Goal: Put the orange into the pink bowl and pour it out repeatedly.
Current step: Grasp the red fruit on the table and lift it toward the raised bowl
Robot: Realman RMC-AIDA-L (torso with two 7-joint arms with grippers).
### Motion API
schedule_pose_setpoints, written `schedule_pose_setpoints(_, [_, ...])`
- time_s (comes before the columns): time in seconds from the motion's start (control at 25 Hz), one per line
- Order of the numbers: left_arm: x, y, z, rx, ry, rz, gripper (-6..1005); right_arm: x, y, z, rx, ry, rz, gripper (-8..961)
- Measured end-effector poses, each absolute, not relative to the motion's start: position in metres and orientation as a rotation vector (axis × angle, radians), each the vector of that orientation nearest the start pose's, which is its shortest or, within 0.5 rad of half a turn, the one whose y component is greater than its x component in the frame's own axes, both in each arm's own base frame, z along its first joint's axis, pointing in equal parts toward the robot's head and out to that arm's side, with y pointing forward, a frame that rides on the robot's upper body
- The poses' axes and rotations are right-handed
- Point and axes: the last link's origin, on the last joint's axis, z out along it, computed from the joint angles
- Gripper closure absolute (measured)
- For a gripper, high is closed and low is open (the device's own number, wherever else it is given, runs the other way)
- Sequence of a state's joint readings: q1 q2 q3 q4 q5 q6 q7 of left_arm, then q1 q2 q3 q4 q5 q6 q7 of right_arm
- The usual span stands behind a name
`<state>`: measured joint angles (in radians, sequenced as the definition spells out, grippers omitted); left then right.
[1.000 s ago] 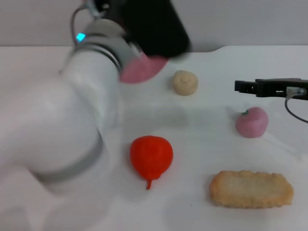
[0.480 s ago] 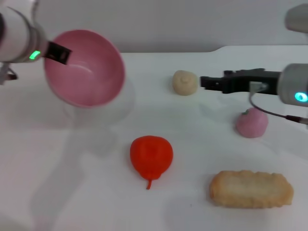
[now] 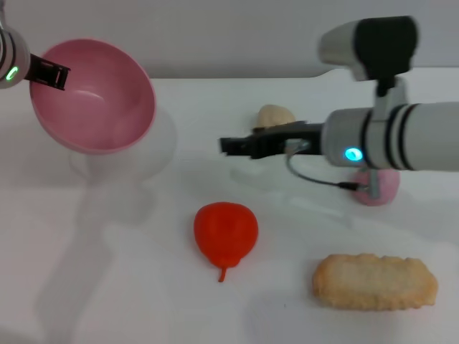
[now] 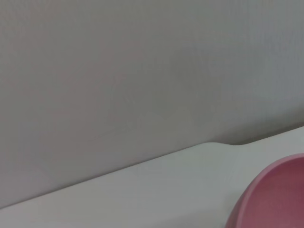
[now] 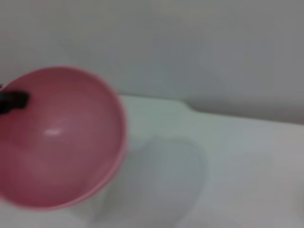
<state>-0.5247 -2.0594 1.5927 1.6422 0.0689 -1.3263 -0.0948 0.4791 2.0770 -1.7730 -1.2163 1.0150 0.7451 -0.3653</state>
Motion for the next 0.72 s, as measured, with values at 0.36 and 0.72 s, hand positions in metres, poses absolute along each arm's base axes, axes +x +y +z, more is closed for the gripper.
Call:
schedule_pose_setpoints(0.36, [-0.157, 0.394, 0.066, -1.796, -0.846, 0.313, 953, 0.134, 0.346, -0.121, -2.572, 1.183, 0.224, 245])
schedule_pose_setpoints(0.72, [-0.15, 0.398, 0.064, -1.807, -0.822, 0.309, 953, 0.145, 0.343, -0.13, -2.565, 1.221, 0.188, 250])
